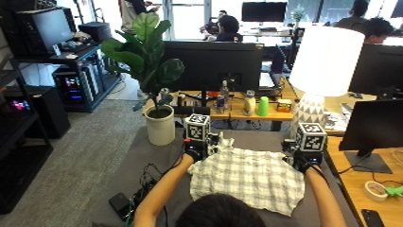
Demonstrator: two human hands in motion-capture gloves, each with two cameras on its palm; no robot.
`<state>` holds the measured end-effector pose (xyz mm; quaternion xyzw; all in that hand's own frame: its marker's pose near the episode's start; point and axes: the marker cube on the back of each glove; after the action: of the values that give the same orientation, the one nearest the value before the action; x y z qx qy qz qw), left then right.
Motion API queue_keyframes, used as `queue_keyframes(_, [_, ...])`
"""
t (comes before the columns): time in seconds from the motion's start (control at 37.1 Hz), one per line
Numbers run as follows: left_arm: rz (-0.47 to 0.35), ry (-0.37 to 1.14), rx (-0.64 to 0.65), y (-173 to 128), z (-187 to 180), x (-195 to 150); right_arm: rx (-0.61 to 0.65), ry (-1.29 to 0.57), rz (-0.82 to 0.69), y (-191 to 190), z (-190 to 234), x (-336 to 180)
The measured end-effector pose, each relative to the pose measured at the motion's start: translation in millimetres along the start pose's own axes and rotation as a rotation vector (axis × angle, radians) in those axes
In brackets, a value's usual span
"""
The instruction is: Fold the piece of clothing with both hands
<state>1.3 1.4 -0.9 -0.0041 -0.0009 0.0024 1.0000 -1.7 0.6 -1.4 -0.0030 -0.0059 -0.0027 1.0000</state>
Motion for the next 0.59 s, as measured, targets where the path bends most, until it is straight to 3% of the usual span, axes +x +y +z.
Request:
queue_keyframes(0.3, [0.023,-0.023,-0.002,2,5,5,-0.016,0.001,-0.008,2,3,-4])
queue_keyframes(0.51, [0.100,-0.072,-0.054,12,32,14,-0.046,0.002,-0.015,0,17,-5])
queue_keyframes(0.59, [0.151,-0.072,-0.133,22,53,21,-0.057,0.006,-0.014,1,20,-5])
